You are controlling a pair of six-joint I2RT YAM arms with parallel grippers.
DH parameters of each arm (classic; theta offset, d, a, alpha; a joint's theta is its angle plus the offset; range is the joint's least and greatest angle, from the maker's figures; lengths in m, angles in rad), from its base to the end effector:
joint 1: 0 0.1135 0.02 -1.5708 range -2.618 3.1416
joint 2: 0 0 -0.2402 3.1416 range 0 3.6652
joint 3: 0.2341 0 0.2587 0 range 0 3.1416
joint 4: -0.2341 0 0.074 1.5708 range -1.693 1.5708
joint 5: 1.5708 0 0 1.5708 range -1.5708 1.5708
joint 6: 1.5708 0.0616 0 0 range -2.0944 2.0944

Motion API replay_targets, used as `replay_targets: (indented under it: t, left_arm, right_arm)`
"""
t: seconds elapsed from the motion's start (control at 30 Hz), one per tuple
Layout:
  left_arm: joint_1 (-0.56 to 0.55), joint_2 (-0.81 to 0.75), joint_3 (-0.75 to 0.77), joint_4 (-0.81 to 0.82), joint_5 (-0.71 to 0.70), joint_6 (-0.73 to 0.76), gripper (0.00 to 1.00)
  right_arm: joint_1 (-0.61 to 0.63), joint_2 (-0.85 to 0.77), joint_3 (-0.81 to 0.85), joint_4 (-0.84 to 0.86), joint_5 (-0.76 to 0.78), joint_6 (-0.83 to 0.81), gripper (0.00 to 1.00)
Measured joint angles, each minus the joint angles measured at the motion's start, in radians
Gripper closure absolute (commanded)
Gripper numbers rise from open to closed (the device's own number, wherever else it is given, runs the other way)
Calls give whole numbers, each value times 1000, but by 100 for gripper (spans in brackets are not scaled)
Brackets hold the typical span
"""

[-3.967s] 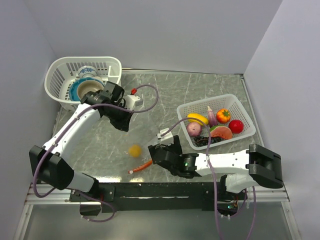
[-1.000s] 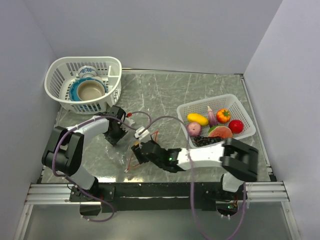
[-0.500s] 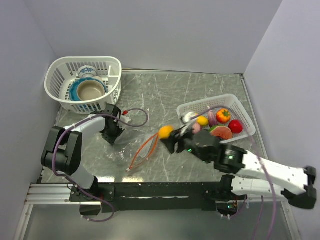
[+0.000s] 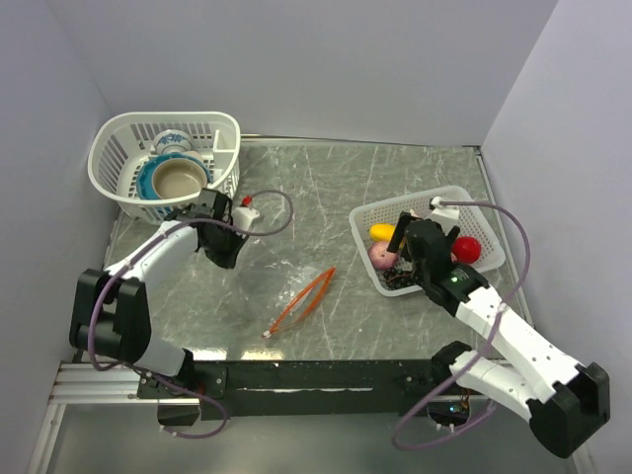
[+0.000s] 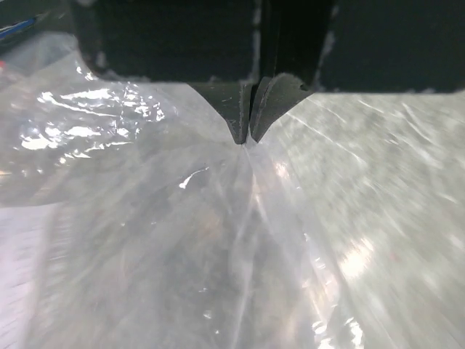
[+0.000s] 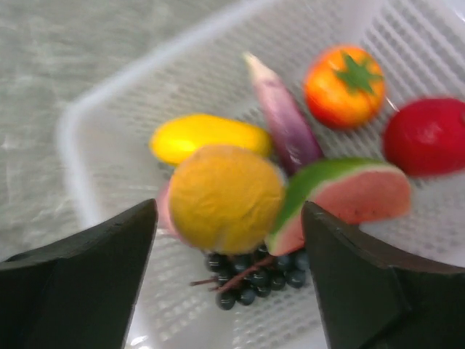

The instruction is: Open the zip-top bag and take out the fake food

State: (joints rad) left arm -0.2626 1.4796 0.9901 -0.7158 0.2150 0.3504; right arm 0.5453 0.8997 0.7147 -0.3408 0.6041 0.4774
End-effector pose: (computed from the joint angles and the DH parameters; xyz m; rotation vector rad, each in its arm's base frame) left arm 0.2828 -0.0896 0.1620 0.8836 2.6100 -0.2747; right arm 0.2207 0.0929 0.2517 0.2857 1.9761 0.0198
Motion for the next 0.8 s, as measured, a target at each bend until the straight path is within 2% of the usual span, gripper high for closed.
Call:
replay_targets:
  t: [0.03, 0.1, 0.13, 0.43, 0.57, 0.8]
  left_arm:
    - [1, -18, 16, 1, 19, -3, 84]
    - [3, -55, 34, 8, 49, -15, 48]
    - [5, -72, 37, 14, 60, -19, 1]
    - [20, -267, 13, 84, 94, -85, 3]
    - [62, -322, 13, 118, 95, -114, 3]
    - [309, -335, 13, 163, 173, -168, 3]
  right_arm:
    - [-28, 15, -13, -7, -8, 14, 0]
    - [-68, 29, -21, -16, -19, 32, 0]
    - [-79, 31, -21, -14, -22, 39, 0]
    - [-83, 21, -1, -20, -37, 53, 0]
    - [-84, 19, 44, -53, -32, 61, 0]
    - [-84, 31, 135, -109, -18, 79, 0]
